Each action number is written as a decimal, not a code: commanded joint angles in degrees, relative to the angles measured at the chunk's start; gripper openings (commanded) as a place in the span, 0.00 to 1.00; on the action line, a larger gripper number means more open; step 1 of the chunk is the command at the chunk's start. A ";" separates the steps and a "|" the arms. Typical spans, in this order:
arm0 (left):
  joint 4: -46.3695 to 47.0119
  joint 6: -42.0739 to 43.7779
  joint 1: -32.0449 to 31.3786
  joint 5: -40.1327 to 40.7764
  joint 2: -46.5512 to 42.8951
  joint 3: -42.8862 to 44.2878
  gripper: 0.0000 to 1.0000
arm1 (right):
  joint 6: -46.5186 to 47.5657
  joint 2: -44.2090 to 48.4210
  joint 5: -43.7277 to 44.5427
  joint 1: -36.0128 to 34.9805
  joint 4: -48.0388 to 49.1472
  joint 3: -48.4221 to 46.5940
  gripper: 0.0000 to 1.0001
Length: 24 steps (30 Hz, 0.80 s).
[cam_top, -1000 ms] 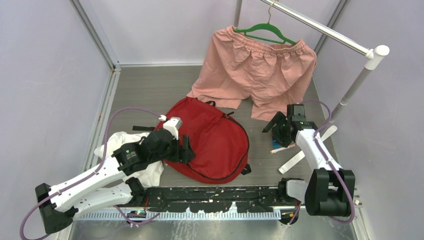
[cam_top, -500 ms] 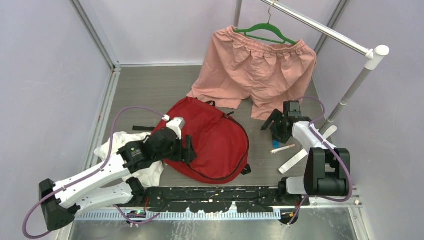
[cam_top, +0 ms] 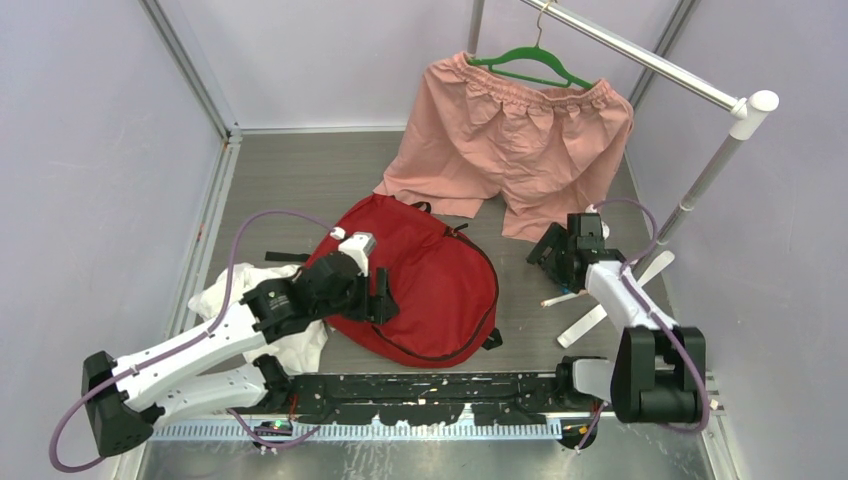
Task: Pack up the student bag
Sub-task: Pick up the stationery from the center of the board.
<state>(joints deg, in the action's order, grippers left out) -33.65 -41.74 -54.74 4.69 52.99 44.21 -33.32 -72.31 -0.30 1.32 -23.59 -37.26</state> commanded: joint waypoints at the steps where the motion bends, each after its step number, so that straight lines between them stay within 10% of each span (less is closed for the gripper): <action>1: 1.88 0.37 -0.06 0.72 -3.15 2.26 0.70 | -0.47 6.08 4.78 -0.26 3.66 0.56 0.90; 24: -4.07 1.74 -0.10 3.44 -13.31 2.10 0.73 | -2.47 -6.43 -2.91 -0.19 6.02 -3.59 0.97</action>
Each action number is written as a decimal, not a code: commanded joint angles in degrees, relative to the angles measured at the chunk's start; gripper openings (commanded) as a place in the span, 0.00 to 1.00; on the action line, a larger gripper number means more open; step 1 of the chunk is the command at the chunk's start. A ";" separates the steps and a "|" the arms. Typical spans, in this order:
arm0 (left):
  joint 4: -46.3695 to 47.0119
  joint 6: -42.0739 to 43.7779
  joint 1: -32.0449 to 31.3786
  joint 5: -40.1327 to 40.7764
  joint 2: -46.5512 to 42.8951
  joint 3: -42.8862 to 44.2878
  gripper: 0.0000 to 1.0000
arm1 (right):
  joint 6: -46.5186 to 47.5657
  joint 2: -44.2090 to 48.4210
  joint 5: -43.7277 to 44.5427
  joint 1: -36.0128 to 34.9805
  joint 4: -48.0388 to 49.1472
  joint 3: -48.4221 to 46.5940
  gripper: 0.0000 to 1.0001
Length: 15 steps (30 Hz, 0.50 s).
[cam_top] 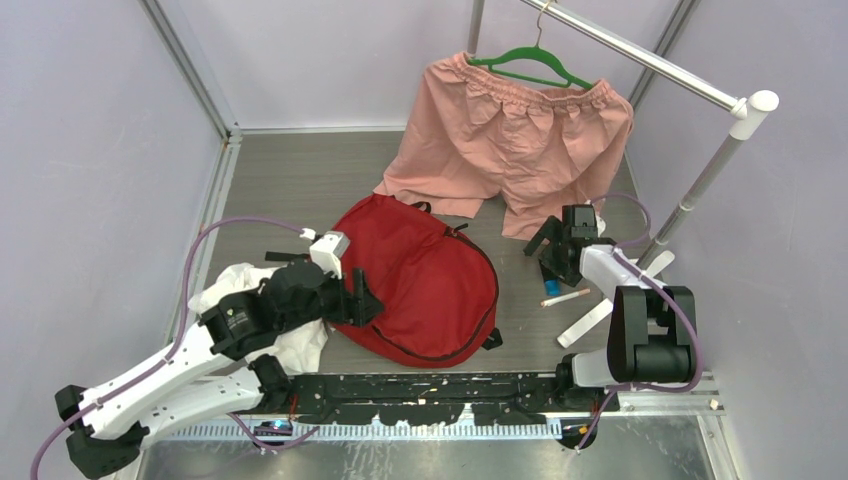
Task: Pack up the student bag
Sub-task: Pick up the stationery from the center of the board.
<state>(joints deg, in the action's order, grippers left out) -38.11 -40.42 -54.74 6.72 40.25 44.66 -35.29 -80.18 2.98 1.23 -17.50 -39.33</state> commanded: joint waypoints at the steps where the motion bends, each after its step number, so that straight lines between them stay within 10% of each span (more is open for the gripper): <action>1: 0.71 0.42 -0.10 1.33 -0.35 1.45 0.73 | -0.44 1.76 -7.05 -0.10 -0.73 -1.61 0.97; 15: 3.42 1.70 -0.10 -0.58 4.60 2.74 0.73 | 1.13 -3.45 8.49 -4.66 -11.62 -7.77 0.83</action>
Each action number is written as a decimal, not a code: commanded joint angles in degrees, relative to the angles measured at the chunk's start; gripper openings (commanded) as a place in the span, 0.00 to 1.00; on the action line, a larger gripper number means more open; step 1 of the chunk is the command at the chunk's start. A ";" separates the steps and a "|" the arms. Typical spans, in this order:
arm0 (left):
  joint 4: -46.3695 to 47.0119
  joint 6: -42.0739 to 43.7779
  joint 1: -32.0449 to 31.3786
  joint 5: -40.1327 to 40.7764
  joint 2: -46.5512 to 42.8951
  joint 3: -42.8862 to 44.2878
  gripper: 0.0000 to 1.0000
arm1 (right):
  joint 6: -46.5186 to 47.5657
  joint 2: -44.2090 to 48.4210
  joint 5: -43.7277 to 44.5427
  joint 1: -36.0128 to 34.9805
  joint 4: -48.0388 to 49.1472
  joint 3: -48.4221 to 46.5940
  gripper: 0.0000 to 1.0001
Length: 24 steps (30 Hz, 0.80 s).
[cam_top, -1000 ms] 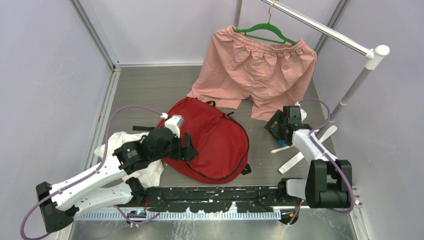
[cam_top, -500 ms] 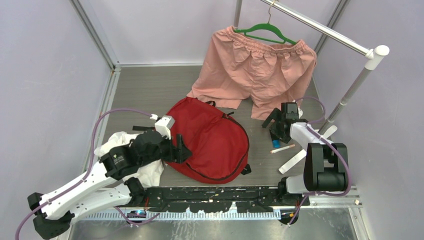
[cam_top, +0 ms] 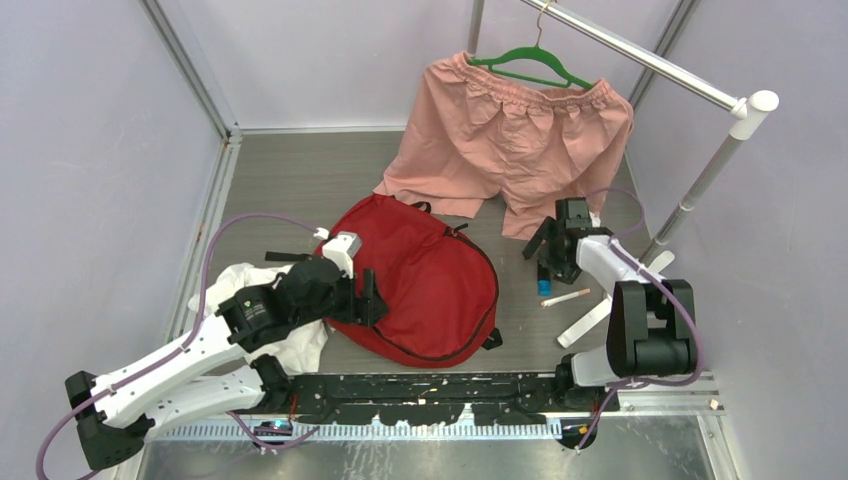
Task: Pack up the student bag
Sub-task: Pick up the stationery from the center of the board.
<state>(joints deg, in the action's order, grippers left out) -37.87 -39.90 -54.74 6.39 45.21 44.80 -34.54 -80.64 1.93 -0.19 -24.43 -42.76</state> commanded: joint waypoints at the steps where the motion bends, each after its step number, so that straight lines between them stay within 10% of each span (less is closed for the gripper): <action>1: 3.23 1.14 -0.10 -0.20 -0.39 2.58 0.73 | 0.37 -4.11 9.81 -3.77 -5.38 -4.98 0.80; 8: 1.86 0.70 -0.08 0.37 -1.62 2.80 0.74 | 0.44 -10.31 8.18 -5.60 -5.85 -7.32 0.62; 18: -3.14 3.21 -0.10 11.43 0.49 7.75 0.84 | 0.41 -8.05 5.08 -7.80 -4.12 -6.41 0.08; 24: -5.55 4.76 -0.09 12.81 5.77 12.37 0.89 | -1.35 0.53 -0.97 -8.16 -4.70 -6.28 0.01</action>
<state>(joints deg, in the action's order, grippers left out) -42.22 -37.08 -54.74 16.14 48.97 53.43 -34.17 -87.70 5.61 -7.88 -29.23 -48.64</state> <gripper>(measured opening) 0.881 0.348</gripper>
